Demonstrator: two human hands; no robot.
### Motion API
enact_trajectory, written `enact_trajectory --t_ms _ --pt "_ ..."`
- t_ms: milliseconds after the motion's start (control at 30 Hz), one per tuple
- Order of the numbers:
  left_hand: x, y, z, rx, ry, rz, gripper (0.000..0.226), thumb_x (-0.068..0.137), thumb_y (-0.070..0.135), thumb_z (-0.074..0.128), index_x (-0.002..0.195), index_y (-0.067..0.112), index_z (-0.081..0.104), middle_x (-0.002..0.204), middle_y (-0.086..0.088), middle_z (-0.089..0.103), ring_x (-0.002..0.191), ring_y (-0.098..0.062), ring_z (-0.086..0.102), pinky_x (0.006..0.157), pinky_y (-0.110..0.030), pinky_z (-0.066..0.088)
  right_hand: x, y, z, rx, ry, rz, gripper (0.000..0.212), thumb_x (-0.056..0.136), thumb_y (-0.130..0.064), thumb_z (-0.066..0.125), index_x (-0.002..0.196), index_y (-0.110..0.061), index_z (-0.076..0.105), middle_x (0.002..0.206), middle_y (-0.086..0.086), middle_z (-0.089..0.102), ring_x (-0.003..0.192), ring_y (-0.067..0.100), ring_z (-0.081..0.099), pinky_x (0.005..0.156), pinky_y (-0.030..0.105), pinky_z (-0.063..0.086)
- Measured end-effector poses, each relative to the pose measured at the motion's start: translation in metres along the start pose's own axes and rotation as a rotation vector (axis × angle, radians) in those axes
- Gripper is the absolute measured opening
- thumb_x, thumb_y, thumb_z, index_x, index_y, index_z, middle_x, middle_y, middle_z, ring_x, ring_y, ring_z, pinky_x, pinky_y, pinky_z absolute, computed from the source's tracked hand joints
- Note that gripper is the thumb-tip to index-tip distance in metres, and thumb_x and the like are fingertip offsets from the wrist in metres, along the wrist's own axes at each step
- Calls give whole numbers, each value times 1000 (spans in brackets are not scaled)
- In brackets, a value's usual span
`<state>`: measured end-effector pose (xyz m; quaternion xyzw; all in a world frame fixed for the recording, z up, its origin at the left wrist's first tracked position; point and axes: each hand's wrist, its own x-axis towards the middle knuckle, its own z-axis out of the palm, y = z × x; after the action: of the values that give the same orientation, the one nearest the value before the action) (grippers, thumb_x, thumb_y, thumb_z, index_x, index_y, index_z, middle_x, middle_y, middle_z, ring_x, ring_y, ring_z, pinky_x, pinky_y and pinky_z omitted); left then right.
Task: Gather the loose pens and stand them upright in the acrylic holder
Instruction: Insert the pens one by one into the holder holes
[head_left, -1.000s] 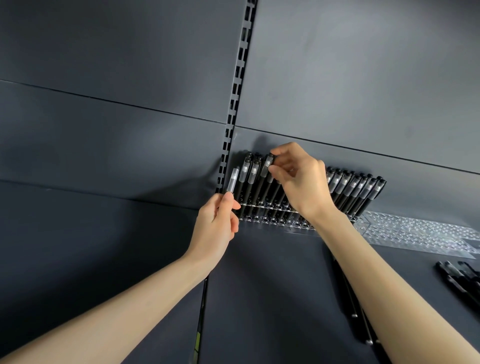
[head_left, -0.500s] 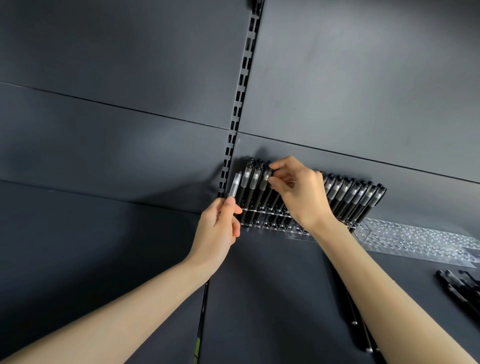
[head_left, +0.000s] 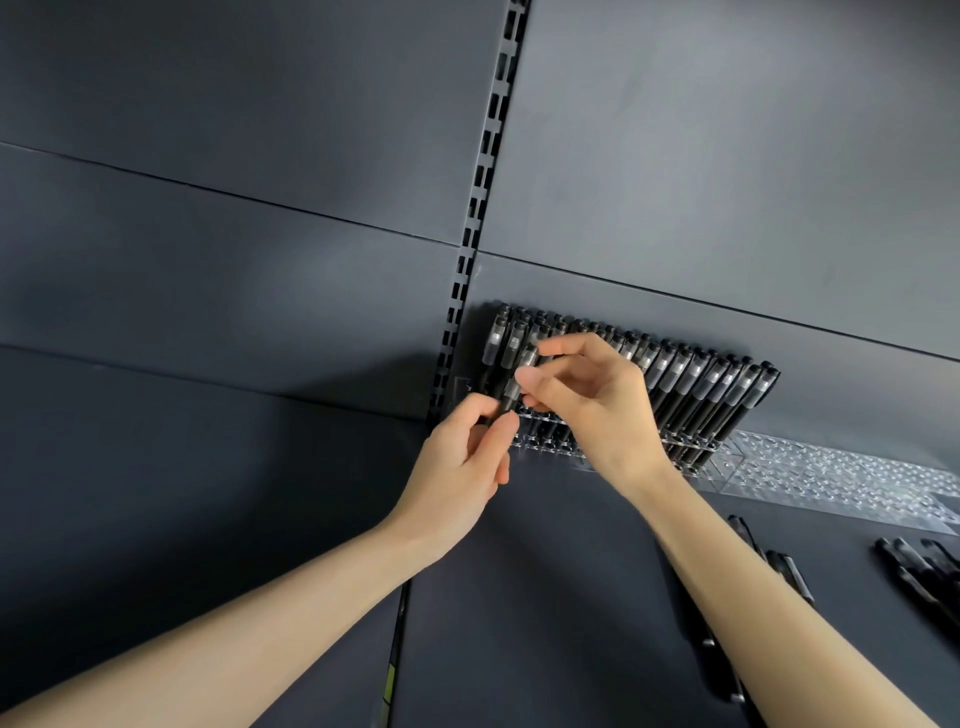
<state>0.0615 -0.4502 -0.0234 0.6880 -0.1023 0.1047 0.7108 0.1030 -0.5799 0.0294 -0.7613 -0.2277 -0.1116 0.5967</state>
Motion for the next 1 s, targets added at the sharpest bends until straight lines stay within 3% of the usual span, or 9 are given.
enact_trajectory --t_ms 233,367,467,567,633,700,833,1000 --pt "2 -2 -2 73 8 40 7 97 20 51 95 20 58 65 0 57 54 -12 51 47 -26 43 4 4 -3 75 43 -2 14 92 -2 56 99 -13 59 71 0 66 68 15 65 73 29 56" --pt "1 -5 -1 112 26 35 2 93 18 58 93 17 57 67 -4 59 53 -12 54 47 -26 46 3 5 -3 16 21 9 18 87 -10 65 104 -14 59 67 -4 66 66 14 64 70 29 57" --pt "1 -6 -1 147 56 42 10 87 21 66 90 16 57 71 -8 62 58 -14 57 56 -32 52 4 5 -5 -44 -17 -2 27 85 -6 66 110 -15 59 65 -6 65 64 13 65 70 29 57" --pt "5 -8 -5 298 169 132 13 85 25 67 93 17 60 85 3 63 75 -4 57 65 -11 45 9 0 -13 -100 80 -56 31 86 -5 66 114 -16 58 73 0 67 65 14 67 72 32 57" --pt "9 -9 -11 415 233 176 18 85 25 68 98 17 59 96 7 57 85 -3 54 69 -9 41 12 -4 -21 -128 185 -105 30 85 -7 67 109 -22 56 80 5 68 70 20 69 73 36 58" --pt "14 -12 -15 509 251 152 29 83 28 68 107 19 54 107 9 49 97 -6 51 77 -15 40 14 -6 -26 -121 286 -157 29 86 -8 67 100 -29 53 81 4 67 75 26 67 75 40 57" --pt "25 -14 -15 657 227 67 58 80 34 71 127 17 43 123 2 38 118 -16 39 89 -25 36 16 -5 -28 -150 383 -257 33 87 -9 66 96 -37 50 79 -9 64 72 19 64 72 35 55" --pt "39 -19 -14 741 187 23 67 83 44 66 135 12 39 132 -5 39 125 -21 39 92 -33 42 18 4 -21 -227 406 -313 27 88 -11 66 103 -27 51 78 -14 61 70 9 61 72 25 51"
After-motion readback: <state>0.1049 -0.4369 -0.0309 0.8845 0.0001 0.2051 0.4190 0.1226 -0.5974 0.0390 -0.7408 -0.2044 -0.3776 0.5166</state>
